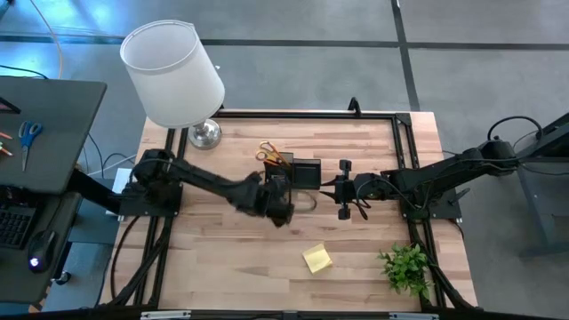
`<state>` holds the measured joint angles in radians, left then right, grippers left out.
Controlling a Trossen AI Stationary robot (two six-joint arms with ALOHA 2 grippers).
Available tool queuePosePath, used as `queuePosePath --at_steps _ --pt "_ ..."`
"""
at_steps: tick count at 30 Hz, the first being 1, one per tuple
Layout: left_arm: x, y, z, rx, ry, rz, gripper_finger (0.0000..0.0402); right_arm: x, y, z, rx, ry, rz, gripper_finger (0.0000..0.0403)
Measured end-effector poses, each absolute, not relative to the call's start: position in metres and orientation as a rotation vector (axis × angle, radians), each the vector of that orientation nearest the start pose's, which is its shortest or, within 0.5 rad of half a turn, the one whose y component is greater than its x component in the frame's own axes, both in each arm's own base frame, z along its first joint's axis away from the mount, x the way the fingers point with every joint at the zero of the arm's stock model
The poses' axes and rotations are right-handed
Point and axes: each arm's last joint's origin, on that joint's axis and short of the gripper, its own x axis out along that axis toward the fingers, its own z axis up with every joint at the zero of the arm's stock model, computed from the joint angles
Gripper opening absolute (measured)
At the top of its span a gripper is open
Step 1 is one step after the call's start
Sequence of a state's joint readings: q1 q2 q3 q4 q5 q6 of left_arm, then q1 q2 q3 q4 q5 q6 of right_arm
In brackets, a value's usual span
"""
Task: Pick and place office supplies into organizer
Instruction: Put the black binder clip into the black desk organizer
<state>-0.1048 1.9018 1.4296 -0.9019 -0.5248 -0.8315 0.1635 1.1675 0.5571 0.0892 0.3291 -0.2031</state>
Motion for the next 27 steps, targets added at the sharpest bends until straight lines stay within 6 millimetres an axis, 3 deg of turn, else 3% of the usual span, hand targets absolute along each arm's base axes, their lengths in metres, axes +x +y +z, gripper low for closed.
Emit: queuePosePath --at_steps 5,9,27 --pt "0.371 0.016 0.204 -0.461 1.018 0.963 0.0093 0.232 0.029 0.207 -0.326 0.525 -0.110 0.0083" --pt "0.371 0.035 0.203 -0.566 0.996 1.002 0.0099 0.232 0.029 0.206 -0.329 0.537 -0.109 0.0083" --pt "0.378 0.038 0.206 -0.609 0.879 1.034 0.0101 0.231 0.029 0.205 -0.329 0.548 -0.108 0.0083"
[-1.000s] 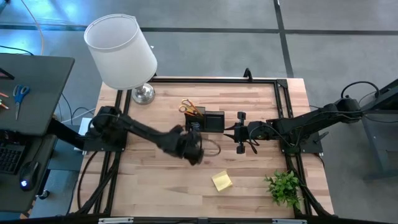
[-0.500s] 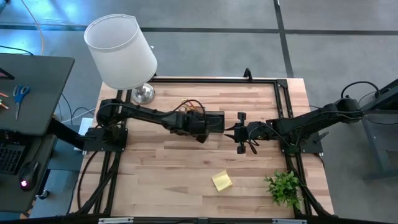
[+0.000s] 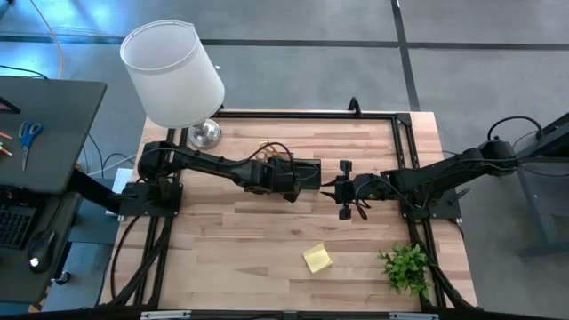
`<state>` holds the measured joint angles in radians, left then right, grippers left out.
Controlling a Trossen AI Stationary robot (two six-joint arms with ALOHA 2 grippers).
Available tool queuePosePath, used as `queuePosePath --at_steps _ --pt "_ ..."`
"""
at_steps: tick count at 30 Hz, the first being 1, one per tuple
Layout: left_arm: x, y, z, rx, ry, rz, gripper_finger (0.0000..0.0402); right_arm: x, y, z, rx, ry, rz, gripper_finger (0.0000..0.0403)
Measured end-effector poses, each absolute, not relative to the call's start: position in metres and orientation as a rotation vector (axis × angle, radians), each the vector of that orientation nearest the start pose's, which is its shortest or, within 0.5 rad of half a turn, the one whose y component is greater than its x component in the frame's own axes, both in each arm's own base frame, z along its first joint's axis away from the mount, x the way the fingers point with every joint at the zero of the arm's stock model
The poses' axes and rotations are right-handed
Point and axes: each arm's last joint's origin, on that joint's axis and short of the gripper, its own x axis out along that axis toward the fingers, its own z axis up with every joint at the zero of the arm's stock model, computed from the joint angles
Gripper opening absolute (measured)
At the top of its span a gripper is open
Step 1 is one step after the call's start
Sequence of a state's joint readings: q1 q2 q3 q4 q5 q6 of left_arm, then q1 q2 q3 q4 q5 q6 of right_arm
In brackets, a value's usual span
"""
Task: Pick and place office supplies into organizer
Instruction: Put the black binder clip into the black desk organizer, then put the yellow sticky notes into the black desk organizer
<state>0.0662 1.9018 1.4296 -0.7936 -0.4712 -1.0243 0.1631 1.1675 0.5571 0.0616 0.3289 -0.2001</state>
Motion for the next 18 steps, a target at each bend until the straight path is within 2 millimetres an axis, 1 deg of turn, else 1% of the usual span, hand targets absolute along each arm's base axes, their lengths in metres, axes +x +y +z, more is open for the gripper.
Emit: queuePosePath --at_steps 6,9,12,18 --pt "0.3784 0.0386 0.2063 -0.608 0.863 1.041 0.0102 0.2312 0.0288 0.2054 -0.326 0.548 -0.100 0.0083" --pt "0.3785 0.0386 0.2064 -0.609 0.861 1.040 0.0114 0.2312 0.0289 0.2054 -0.326 0.548 -0.100 0.0083" --pt "0.3787 0.0384 0.2064 -0.609 0.860 1.039 0.0149 0.2312 0.0288 0.2054 -0.326 0.548 -0.100 0.0083" --pt "0.3786 0.0383 0.2064 -0.598 0.866 1.033 0.0240 0.2312 0.0288 0.2054 -0.326 0.548 -0.100 0.0083"
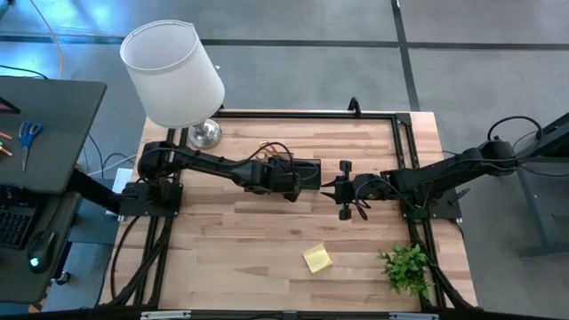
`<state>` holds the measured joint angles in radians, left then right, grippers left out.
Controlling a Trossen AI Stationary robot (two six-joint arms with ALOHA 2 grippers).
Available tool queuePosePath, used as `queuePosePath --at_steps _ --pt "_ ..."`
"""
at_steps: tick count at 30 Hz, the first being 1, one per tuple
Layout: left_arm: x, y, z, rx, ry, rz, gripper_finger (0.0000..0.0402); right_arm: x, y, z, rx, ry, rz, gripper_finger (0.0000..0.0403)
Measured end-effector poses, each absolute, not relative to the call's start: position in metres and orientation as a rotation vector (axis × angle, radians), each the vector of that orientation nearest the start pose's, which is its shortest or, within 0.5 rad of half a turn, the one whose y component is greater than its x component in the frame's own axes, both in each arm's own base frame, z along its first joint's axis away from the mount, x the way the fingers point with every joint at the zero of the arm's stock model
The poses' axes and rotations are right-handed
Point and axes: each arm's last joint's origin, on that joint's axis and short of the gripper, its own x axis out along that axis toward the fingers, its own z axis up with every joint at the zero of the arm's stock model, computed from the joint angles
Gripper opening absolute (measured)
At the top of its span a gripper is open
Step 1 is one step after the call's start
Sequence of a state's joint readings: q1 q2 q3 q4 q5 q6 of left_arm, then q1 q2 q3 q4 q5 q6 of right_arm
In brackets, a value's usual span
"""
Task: Pick and place office supplies into organizer
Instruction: Put the yellow sticky notes into the black desk organizer
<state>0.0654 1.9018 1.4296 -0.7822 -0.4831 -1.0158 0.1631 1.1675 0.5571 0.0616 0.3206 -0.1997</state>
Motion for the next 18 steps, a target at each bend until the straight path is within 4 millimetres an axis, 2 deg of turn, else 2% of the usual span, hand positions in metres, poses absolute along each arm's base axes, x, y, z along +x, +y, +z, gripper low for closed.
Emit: queuePosePath --at_steps 5,10,14,18 --pt "0.379 0.035 0.207 -0.552 0.904 0.985 0.0290 0.231 0.029 0.205 -0.326 0.548 -0.100 0.0083" --pt "0.375 0.022 0.217 -0.516 0.919 0.924 0.0307 0.231 0.030 0.204 -0.298 0.555 -0.058 0.0083" --pt "0.370 0.001 0.230 -0.437 0.874 0.901 0.0302 0.230 0.034 0.203 -0.242 0.559 0.084 0.0083" --pt "0.365 -0.029 0.242 -0.365 0.821 0.855 0.0291 0.230 0.038 0.203 -0.154 0.558 0.182 0.0083"
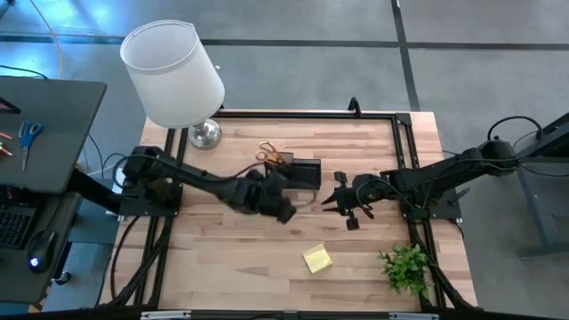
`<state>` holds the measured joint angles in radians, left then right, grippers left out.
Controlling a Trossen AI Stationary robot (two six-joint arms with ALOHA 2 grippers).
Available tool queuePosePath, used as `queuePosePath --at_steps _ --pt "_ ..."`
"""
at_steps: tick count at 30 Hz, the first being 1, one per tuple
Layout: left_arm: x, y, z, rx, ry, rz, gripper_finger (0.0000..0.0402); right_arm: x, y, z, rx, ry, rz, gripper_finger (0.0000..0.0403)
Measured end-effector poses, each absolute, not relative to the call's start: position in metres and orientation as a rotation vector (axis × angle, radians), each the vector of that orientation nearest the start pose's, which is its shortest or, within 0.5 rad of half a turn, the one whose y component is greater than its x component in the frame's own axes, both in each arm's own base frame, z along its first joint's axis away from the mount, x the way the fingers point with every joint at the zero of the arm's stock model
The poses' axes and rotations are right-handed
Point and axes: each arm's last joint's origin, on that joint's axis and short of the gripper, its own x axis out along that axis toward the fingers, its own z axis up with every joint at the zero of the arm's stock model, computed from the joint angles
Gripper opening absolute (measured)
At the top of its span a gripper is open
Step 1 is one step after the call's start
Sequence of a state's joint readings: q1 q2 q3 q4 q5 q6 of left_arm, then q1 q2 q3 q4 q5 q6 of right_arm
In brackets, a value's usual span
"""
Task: Pick and place office supplies into organizer
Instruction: Put the yellow sticky notes into the black desk organizer
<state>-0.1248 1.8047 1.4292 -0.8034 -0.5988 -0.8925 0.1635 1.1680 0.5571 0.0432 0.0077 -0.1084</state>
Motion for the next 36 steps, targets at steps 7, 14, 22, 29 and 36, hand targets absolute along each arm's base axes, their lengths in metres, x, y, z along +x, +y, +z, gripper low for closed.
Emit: queuePosePath --at_steps 7,14,22,29,36 --pt "0.355 -0.089 0.244 -0.258 0.799 0.732 0.0277 0.238 0.045 0.192 -0.013 0.588 0.253 0.0083" --pt "0.335 -0.140 0.225 -0.182 0.644 0.704 0.0268 0.254 0.058 0.161 0.037 0.667 0.332 0.0083" --pt "0.330 -0.162 0.185 -0.183 0.598 0.417 0.0255 0.263 0.063 0.137 0.209 0.748 0.362 0.0102" --pt "0.325 -0.155 0.160 -0.140 0.526 0.213 0.0243 0.266 0.077 0.131 0.279 0.743 0.402 0.0145" --pt "0.310 -0.149 0.142 -0.133 0.470 0.141 0.0233 0.264 0.094 0.117 0.303 0.783 0.354 0.0165"
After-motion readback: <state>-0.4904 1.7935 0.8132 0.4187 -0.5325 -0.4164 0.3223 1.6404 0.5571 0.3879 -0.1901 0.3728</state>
